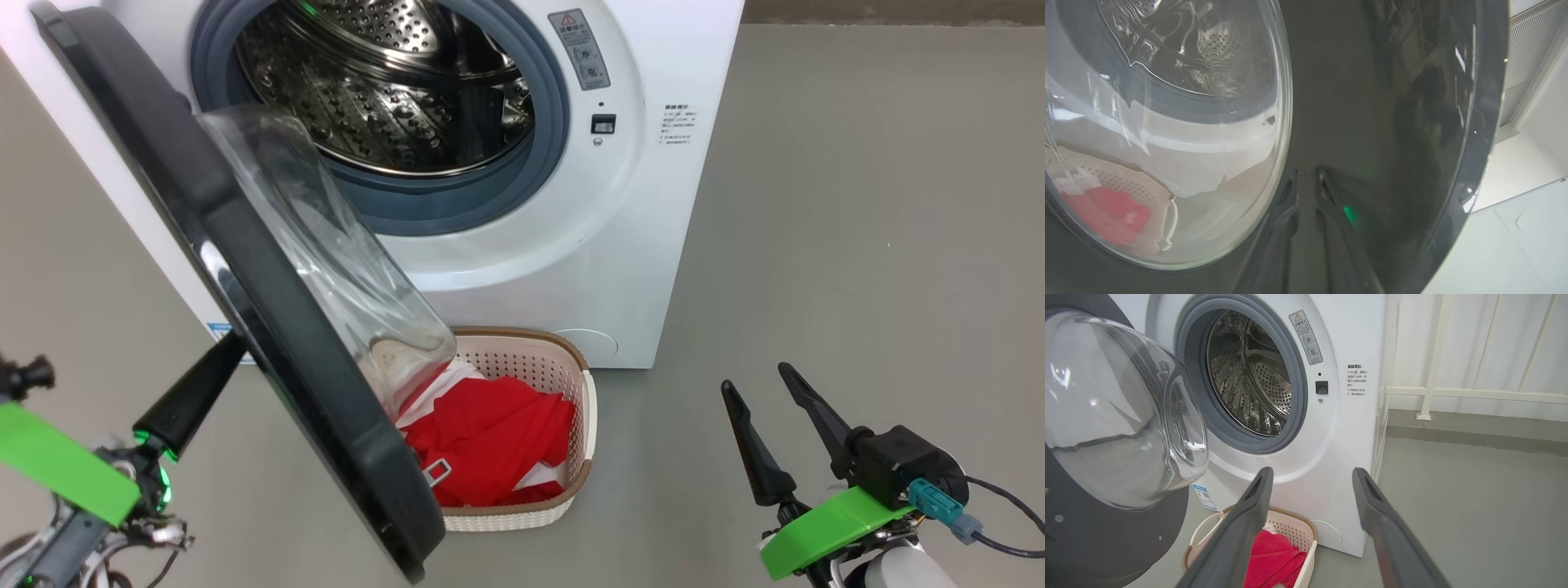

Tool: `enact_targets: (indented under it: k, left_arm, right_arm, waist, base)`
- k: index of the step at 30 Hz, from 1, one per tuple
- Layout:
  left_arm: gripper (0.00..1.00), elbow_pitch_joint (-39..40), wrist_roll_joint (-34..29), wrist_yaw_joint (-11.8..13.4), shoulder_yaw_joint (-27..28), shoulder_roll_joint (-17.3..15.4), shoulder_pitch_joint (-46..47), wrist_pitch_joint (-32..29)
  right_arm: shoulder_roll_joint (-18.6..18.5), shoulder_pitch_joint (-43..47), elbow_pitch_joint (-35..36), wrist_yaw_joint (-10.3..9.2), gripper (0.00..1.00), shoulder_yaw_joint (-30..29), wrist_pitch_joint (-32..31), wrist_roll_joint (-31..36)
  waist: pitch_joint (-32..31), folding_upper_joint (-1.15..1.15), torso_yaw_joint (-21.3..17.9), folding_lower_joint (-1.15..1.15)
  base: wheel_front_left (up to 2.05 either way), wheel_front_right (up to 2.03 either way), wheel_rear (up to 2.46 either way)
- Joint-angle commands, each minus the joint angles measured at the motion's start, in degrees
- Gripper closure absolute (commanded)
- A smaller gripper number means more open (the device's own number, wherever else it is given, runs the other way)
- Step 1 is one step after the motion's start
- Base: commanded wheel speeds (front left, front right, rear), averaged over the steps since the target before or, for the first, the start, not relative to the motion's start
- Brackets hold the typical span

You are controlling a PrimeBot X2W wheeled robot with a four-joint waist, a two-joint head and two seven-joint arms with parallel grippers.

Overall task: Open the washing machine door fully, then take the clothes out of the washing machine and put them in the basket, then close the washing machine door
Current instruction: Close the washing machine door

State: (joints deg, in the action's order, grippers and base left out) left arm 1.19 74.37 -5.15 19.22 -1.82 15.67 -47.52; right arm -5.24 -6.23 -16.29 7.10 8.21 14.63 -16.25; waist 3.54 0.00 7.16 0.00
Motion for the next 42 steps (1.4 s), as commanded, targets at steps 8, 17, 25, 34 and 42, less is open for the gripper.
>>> enact_targets:
  k: [8, 17, 25, 34, 42]
  left_arm:
    - [0.0, 5.5, -12.8, -2.3, 1.6, -2.3, -4.3, 14.9]
    - [0.0, 2.7, -36.7, -2.3, -9.8, -11.1, -10.2, 44.3]
    - [0.0, -8.7, -52.6, -0.7, -11.7, -11.0, -10.9, 62.1]
    - [0.0, -5.7, -64.0, 0.6, -8.3, -7.4, -13.6, 62.5]
    - [0.0, -6.0, -66.4, -1.2, -6.8, -4.1, -16.1, 62.5]
  right_arm:
    - [0.3, -1.9, 1.6, 0.39, 0.0, 0.5, 0.4, -0.1]
    - [0.8, -1.7, 1.6, 0.39, 0.0, 0.1, 0.4, -0.2]
    - [1.3, -1.4, 1.5, 0.39, 0.0, 0.1, 0.4, -0.3]
    - [1.6, -1.5, 1.9, 0.39, 0.0, -0.4, 0.4, -0.2]
    - [1.8, -1.7, 1.7, 0.39, 0.0, -0.1, 0.4, -0.3]
  waist:
    - [-0.3, 0.0, -0.1, 0.0]
    - [-0.9, 0.0, -0.2, 0.0]
    - [-1.4, 0.0, -0.8, 0.0]
    - [-0.4, 0.0, -0.8, 0.0]
    - [-0.5, 0.0, -0.7, 0.0]
  base:
    - [0.0, 0.0, 0.0]
    - [0.0, 0.0, 0.0]
    - [0.0, 0.0, 0.0]
    - [0.0, 0.0, 0.0]
    - [0.0, 0.0, 0.0]
